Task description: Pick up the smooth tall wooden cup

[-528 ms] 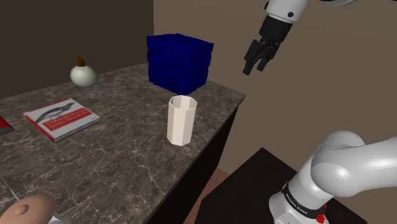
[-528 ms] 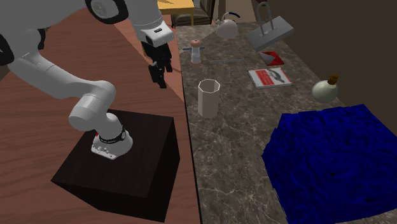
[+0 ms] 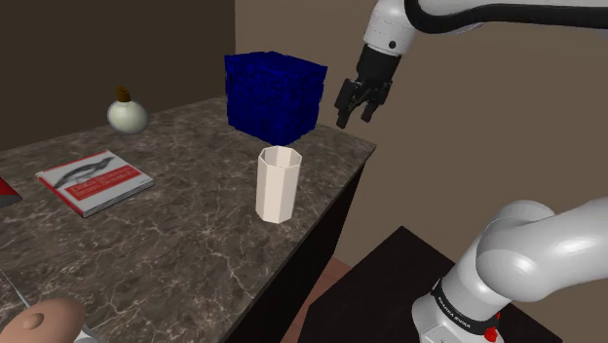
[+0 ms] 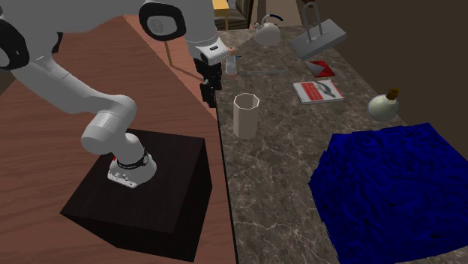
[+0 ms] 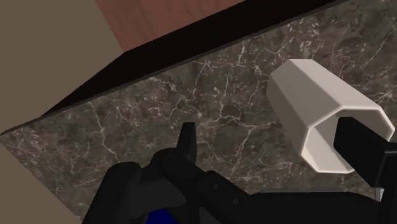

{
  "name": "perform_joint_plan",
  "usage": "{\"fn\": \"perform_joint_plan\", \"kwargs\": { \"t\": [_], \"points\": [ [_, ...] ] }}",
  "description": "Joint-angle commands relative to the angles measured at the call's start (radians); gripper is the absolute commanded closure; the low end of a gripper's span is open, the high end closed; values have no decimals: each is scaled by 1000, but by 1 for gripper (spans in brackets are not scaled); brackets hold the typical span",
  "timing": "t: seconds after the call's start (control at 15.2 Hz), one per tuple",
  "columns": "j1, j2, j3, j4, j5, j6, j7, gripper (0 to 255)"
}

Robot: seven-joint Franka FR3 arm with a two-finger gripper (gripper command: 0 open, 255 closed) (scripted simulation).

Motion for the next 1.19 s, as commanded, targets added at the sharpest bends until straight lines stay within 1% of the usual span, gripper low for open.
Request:
{"fn": "perform_joint_plan", "kwargs": {
  "t": [0.0,0.33,0.66,0.73,1.12],
  "points": [
    [0,50,27,-5,6,51,35,0],
    [-5,210,94,28,4,165,125,0],
    [-11,389,155,95,-28,260,224,0],
    [-10,390,154,95,-28,261,225,0],
    [-10,411,160,34,-32,343,231,0]
  ]
}}
